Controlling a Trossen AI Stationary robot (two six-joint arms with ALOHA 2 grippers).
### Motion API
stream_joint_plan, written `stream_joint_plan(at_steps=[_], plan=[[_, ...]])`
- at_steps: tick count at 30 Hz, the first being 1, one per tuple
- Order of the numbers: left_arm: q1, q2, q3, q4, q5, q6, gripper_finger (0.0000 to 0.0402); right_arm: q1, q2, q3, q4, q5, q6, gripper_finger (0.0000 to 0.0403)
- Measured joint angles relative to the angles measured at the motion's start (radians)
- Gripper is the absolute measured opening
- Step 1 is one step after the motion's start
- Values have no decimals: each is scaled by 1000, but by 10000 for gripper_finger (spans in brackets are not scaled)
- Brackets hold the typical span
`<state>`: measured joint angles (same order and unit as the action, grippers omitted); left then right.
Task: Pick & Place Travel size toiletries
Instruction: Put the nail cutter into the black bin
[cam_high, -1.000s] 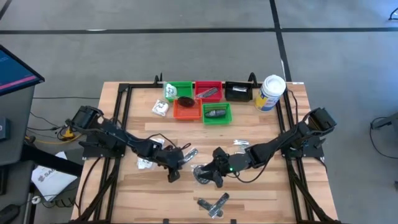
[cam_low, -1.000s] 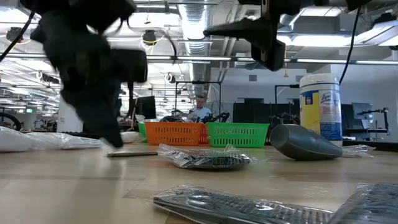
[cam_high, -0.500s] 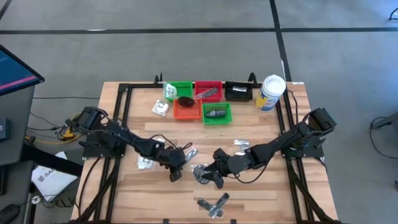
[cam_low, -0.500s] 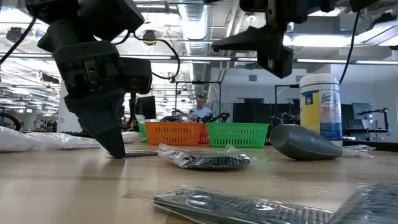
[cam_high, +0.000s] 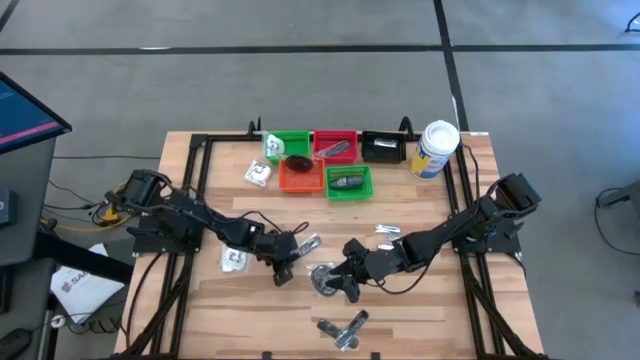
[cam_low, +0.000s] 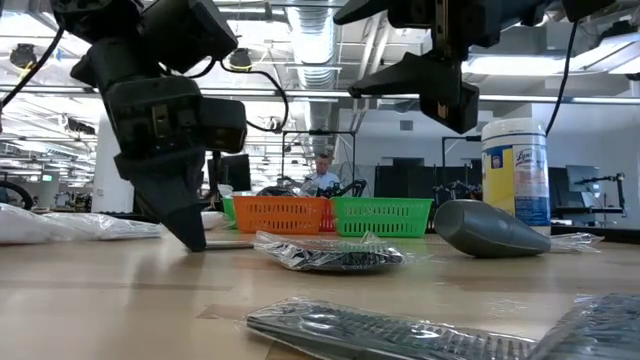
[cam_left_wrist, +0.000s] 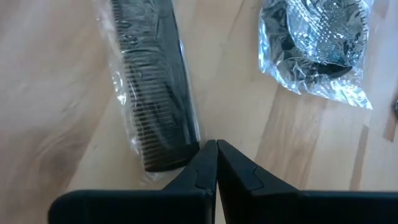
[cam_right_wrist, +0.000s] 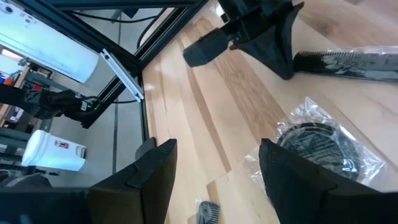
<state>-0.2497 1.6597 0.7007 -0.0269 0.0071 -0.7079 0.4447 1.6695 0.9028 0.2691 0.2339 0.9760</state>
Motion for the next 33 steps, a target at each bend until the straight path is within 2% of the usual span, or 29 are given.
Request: stream_joint_plan(at_steps=[6,14,19,26,33], plan=[[0,-65,1,7,-20,4,0,0,0,0,-7,-25,67,219],[-1,-148,2,15,-86,16,0,-16,0,0,-7,-61,72,219],[-1,-179,3,17,-101,16,0,-53,0,0,-32,-191,72,219],[-1,-182,3,22,-105,4,0,-116,0,0,-185,-389,72,217],[-1,-182,3,27,-105,-5,0,-156,-2,0,-368,-497,25,192]])
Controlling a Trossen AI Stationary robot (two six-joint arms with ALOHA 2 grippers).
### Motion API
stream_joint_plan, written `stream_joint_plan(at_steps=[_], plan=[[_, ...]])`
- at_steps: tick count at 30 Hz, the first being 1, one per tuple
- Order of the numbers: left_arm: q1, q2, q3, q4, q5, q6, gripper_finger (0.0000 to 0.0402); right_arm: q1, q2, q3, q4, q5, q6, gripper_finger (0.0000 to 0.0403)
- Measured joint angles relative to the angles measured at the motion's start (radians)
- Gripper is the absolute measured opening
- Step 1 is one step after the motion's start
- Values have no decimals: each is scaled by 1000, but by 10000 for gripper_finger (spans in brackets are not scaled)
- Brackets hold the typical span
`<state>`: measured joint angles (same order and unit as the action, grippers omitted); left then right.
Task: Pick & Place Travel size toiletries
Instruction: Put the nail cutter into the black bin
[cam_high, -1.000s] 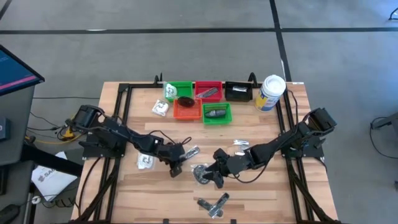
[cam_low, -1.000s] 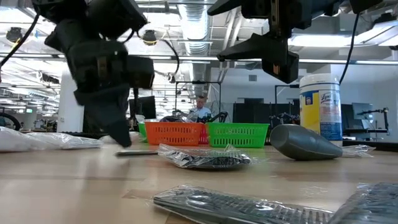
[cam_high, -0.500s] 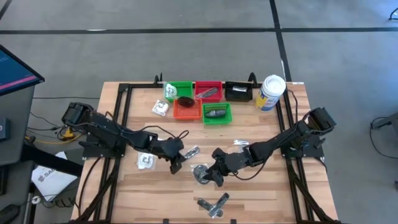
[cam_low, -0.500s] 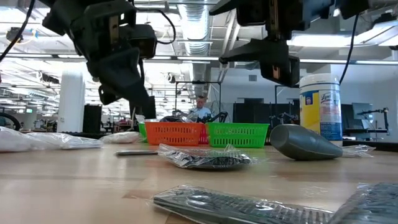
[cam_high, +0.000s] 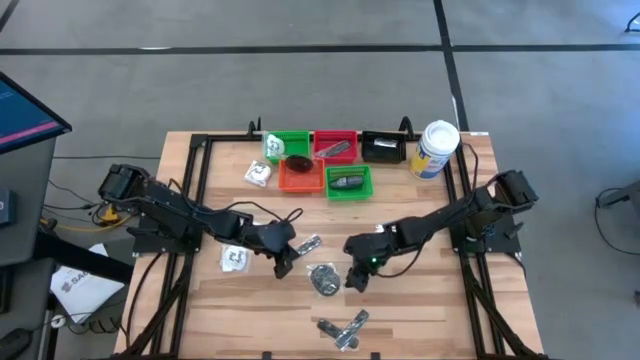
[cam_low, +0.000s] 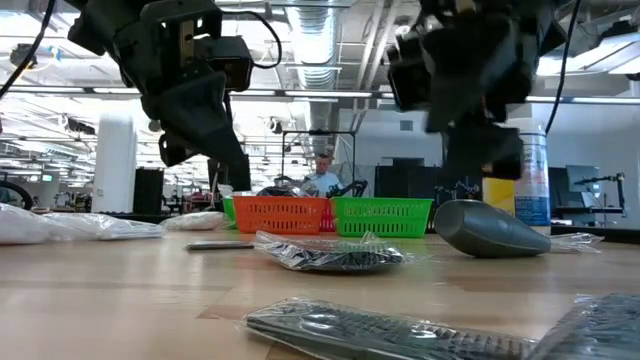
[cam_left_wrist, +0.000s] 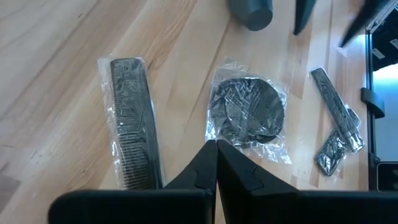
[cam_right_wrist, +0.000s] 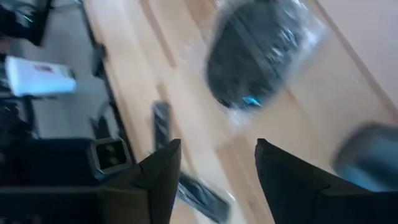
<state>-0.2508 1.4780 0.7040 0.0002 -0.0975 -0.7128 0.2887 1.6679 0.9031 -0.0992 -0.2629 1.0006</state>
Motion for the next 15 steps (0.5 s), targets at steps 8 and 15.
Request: stream_joint_plan(at_steps=[8,15], plan=[[0,0,0,2,0,-3,0,-37,-63,2,-225,-41,-112,146],[0,0,1,10,-1,-5,0,-96,-198,1,-448,13,-227,103]])
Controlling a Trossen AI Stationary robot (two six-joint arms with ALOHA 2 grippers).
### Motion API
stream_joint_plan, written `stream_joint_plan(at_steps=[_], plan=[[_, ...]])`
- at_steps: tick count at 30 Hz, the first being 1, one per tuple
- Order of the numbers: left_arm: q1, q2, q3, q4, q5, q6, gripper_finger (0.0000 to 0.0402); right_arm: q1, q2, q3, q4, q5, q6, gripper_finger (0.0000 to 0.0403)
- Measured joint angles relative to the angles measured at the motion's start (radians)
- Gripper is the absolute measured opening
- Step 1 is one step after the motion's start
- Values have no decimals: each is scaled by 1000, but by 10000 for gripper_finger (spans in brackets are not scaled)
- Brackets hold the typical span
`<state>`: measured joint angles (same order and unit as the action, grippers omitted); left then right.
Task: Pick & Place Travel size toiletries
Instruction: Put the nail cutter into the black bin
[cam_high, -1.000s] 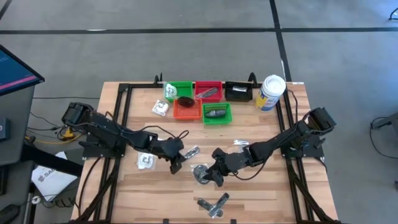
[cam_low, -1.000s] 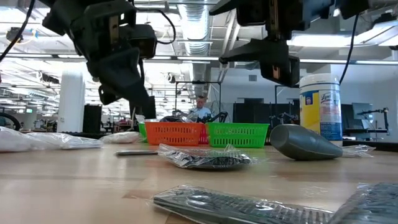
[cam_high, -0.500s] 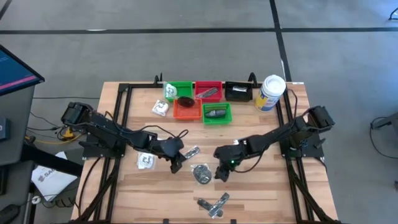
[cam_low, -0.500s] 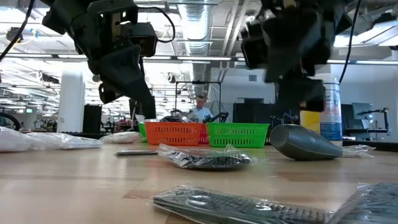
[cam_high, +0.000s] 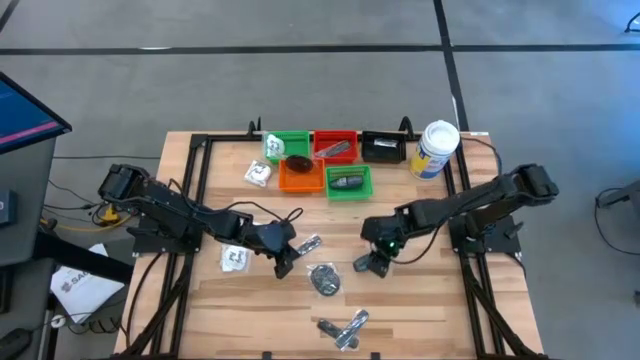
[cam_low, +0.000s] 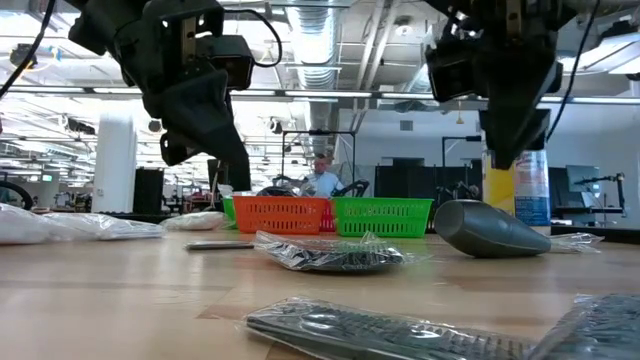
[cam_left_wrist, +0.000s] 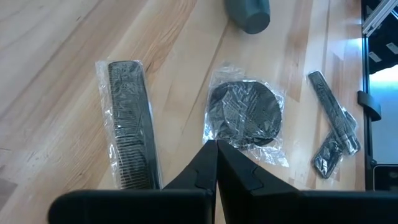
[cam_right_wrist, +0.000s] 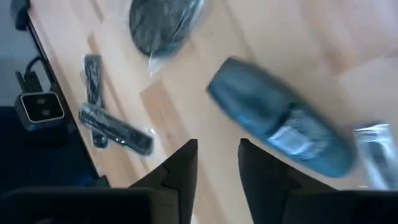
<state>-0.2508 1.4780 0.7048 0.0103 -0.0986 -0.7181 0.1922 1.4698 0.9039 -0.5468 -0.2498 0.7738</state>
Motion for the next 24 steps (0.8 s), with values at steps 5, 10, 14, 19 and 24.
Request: stream_joint_plan(at_steps=[5,10,14,19,24], plan=[[4,0,0,8,-4,0,0,-55,-74,0,-137,79,-94,80],[24,0,0,20,-4,-6,0,-122,-91,0,-259,121,-240,68],[54,0,0,26,-6,-25,0,-183,-65,0,-317,121,-389,66],[101,0,0,43,-6,-57,0,-252,-10,0,-358,121,-555,66],[156,0,0,56,-6,-75,0,-296,37,0,-383,121,-671,65]])
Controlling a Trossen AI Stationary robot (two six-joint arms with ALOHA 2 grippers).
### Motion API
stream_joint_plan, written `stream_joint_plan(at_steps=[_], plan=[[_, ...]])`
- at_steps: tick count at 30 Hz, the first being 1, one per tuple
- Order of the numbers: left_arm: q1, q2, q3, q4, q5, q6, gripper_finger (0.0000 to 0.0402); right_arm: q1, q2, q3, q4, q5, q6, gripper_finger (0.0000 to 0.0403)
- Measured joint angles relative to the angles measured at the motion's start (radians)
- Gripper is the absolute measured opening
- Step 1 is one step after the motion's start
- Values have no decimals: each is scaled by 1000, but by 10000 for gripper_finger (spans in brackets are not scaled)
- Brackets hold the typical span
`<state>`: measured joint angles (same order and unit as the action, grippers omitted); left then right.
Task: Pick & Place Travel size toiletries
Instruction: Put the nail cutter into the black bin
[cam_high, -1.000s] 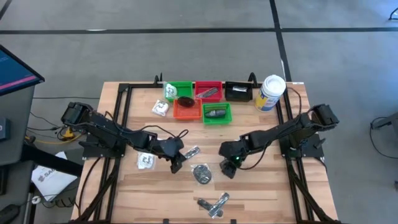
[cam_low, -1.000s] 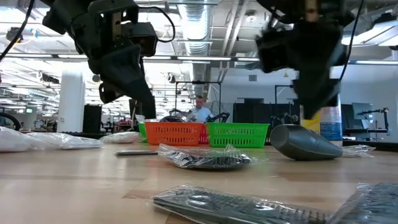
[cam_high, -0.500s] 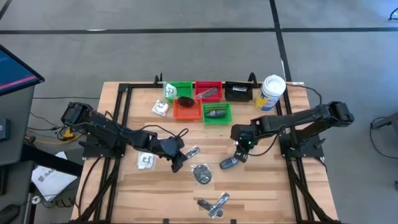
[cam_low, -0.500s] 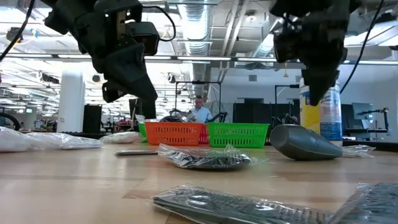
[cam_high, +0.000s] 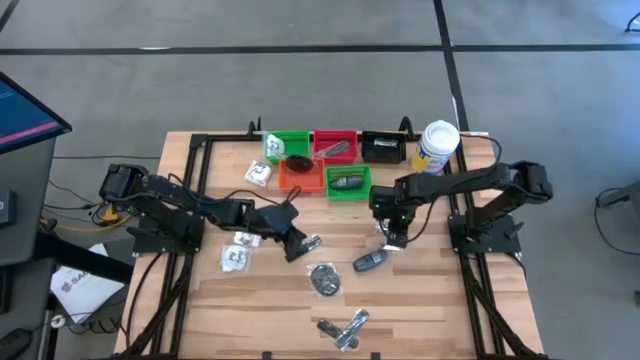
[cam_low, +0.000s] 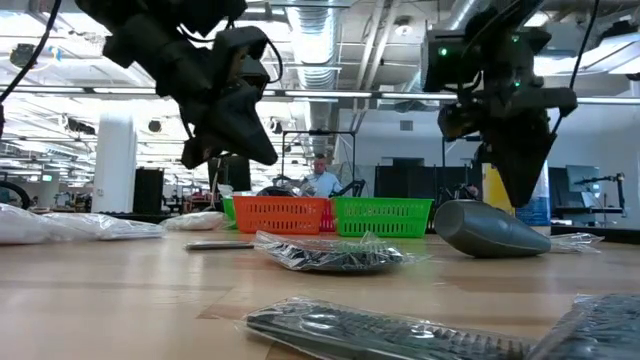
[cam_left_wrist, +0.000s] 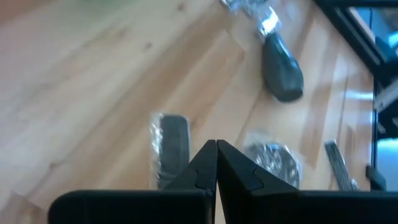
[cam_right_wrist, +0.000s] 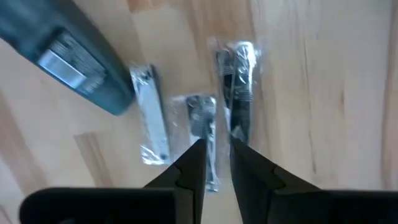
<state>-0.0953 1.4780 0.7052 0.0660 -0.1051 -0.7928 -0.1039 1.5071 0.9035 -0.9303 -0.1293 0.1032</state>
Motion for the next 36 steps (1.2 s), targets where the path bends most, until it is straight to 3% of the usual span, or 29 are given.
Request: stream_joint_plan(at_steps=[10,36], plan=[[43,0,0,41,-20,25,0,-15,55,-1,-13,-1,-61,65],[66,0,0,72,-29,37,0,-7,51,0,97,0,-121,65]])
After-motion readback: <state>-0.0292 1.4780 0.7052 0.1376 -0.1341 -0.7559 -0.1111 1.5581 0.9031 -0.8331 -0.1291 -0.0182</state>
